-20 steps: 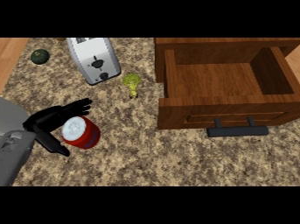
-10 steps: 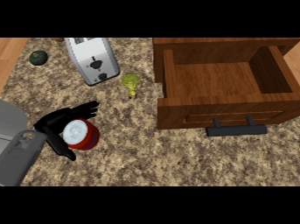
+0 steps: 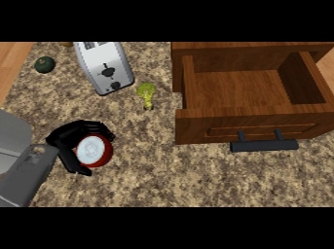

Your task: Pick up the can, place it into the drawer and close the drawer

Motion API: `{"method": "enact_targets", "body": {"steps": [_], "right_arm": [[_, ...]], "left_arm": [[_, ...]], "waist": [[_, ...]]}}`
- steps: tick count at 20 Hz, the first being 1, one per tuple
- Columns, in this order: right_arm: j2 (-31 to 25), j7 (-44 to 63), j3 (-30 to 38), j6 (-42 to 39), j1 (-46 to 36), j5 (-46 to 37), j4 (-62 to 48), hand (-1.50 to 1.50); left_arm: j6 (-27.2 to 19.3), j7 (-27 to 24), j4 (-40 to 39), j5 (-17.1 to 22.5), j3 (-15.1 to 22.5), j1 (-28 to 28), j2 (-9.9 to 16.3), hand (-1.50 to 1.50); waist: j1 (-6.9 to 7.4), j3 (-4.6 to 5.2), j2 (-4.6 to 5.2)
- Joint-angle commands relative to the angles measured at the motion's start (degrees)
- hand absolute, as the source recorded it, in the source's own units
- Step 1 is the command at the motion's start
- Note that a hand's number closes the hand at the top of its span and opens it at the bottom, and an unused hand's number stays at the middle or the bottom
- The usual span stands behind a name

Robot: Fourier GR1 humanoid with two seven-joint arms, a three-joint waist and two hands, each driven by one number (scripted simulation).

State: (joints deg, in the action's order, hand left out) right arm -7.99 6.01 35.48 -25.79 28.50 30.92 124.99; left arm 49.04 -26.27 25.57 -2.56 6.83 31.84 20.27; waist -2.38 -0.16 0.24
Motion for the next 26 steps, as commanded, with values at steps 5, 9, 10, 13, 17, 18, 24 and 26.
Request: {"method": "enact_targets", "body": {"steps": [5, 9, 10, 13, 17, 18, 24, 26], "right_arm": [[1.3, 0.2, -0.1, -0.5, 0.9, 0.0, 1.6, -1.50], [3.0, 1.4, -0.6, 0.3, 2.4, -0.7, 3.9, -1.50], [2.2, 2.1, -0.4, 1.3, 0.7, 0.3, 3.2, -1.50], [2.3, 1.1, 2.3, 0.2, 2.8, 1.5, 2.6, -1.50], [3.4, 0.9, 2.5, 1.7, 2.8, 1.1, 3.1, -1.50], [3.1, 0.8, 2.8, 1.1, 3.2, 1.4, 2.7, -1.50], [5.8, 3.3, 1.3, 2.2, 4.3, 0.9, 8.4, -1.50], [6.1, 3.3, 2.2, 1.4, 5.3, 1.4, 8.1, -1.50]], "left_arm": [[14.6, -4.1, 1.5, 3.1, 2.4, -0.8, -4.8, 1.50], [18.8, -1.1, 3.8, 6.7, 2.3, 1.0, -4.7, 1.50], [18.0, -0.2, 5.3, 7.6, 2.4, 0.4, -6.0, 1.50], [3.2, 2.7, 5.4, 14.5, -5.7, -1.7, -6.7, 1.50], [-22.7, 1.3, 3.3, 21.3, -17.8, -3.8, -9.5, 1.50], [-25.4, 1.1, 3.9, 22.4, -19.5, -3.7, -9.2, 1.50], [-41.7, 2.5, 17.5, 21.1, -17.4, -2.3, -17.8, 1.50], [-44.8, 7.4, 24.2, 22.0, -17.1, -1.3, -18.1, 1.50]], "waist": [[0.58, 0.34, 0.10], [0.67, 0.31, -0.04], [1.63, 0.26, -0.19], [2.67, 0.14, -0.65], [5.19, 0.16, -0.84], [4.71, 0.06, -0.98], [3.42, 0.04, -1.02], [3.47, 0.02, -1.12]]}}
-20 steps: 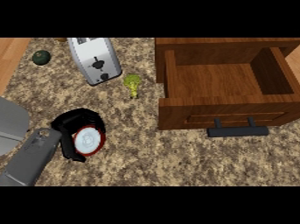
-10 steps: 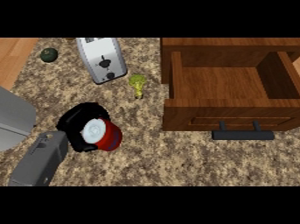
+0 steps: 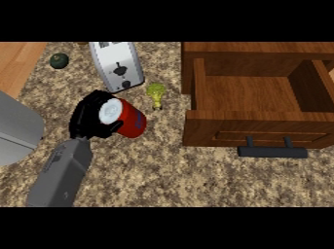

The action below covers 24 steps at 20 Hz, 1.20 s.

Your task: Pick up the can, place it into the drawer and close the drawer

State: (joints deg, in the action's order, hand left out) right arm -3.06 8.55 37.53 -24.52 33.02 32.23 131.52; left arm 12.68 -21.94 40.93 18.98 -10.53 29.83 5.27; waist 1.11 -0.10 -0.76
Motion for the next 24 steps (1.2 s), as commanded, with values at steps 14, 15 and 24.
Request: {"method": "enact_targets", "body": {"steps": [14, 15, 24], "right_arm": [[2.1, 3.9, 0.4, -0.6, -3.7, -0.4, 1.9, -1.50], [1.4, 2.1, 3.5, -3.2, -1.7, 2.2, -0.1, -1.50], [2.8, 2.9, 1.3, -2.7, -5.3, -1.5, -1.2, -1.50]], "left_arm": [[-28.5, 30.1, 39.3, -5.3, 10.9, 3.3, -4.6, 1.50], [-28.0, 29.7, 38.1, -5.1, 9.8, 5.2, -3.9, 1.50], [-36.4, 34.2, 34.6, -6.4, 16.1, 14.9, -5.3, 1.50]], "waist": [[-1.39, 0.09, 0.61], [-1.73, 0.08, 0.60], [-1.82, 0.09, 0.72]]}}
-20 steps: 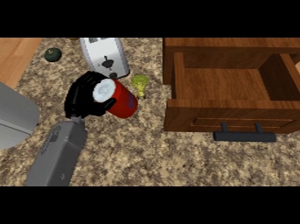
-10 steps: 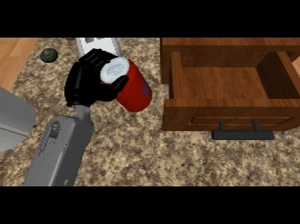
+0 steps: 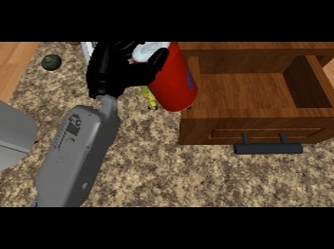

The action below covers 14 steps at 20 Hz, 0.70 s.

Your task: Pick up the can, place it into the drawer and close the drawer

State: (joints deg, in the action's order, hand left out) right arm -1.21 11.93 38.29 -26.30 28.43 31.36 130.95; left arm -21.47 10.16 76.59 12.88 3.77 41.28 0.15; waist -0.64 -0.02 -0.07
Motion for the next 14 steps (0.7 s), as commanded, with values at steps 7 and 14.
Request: {"method": "enact_targets", "body": {"steps": [7, 14], "right_arm": [[1.1, 0.3, -2.6, 1.6, -4.9, -4.1, -1.0, -1.50], [0.6, 4.5, -1.2, 3.0, -4.6, -1.1, 2.8, -1.50]], "left_arm": [[-10.1, 1.7, -11.9, 3.0, 4.4, 16.9, -0.1, 1.50], [-11.8, -4.2, -18.2, 7.7, 8.1, 19.7, -0.1, 1.50]], "waist": [[-0.56, -0.01, 0.23], [-0.70, 0.02, 0.18]]}}
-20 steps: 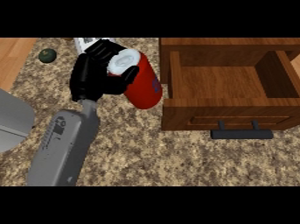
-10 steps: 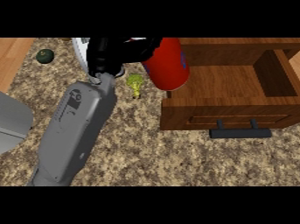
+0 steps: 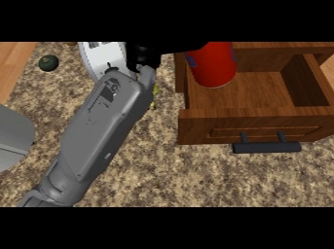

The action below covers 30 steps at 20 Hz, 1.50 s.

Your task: Pick up the can, place it into the drawer and close the drawer

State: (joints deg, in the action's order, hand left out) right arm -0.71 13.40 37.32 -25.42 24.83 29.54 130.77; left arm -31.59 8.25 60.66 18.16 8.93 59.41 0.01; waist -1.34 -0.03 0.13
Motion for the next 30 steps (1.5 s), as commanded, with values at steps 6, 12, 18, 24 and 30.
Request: {"method": "enact_targets", "body": {"steps": [6, 12, 18, 24, 30], "right_arm": [[0.7, 1.8, 0.0, -0.2, 0.6, 1.2, 2.6, -1.50], [0.2, 1.2, -1.0, -1.0, -3.0, -0.8, -0.6, -1.50], [-2.2, 4.1, 2.1, 0.0, -1.5, 2.8, 2.3, -1.50], [-0.1, 4.8, -0.8, 0.4, -2.8, 1.0, 2.5, -1.50], [-0.6, 6.1, -1.8, 1.7, -4.6, -0.7, 3.1, -1.50]], "left_arm": [[-3.6, -3.0, -13.8, 7.2, 1.1, 12.6, 0.0, 1.50], [-4.7, -7.0, -20.3, 13.7, 6.7, 16.8, 0.0, 1.50], [-5.6, -9.0, -24.6, 20.1, 9.6, 20.8, 0.0, 1.50], [-7.2, -10.7, -30.3, 24.5, 13.4, 23.1, 0.0, 1.50], [-10.8, -13.0, -28.8, 28.8, 22.1, 18.7, 0.0, 1.50]], "waist": [[-1.10, 0.00, 0.18], [-1.49, -0.03, 0.38], [-2.37, -0.03, 0.39], [-2.97, -0.07, 0.71], [-3.26, -0.07, 0.64]]}}
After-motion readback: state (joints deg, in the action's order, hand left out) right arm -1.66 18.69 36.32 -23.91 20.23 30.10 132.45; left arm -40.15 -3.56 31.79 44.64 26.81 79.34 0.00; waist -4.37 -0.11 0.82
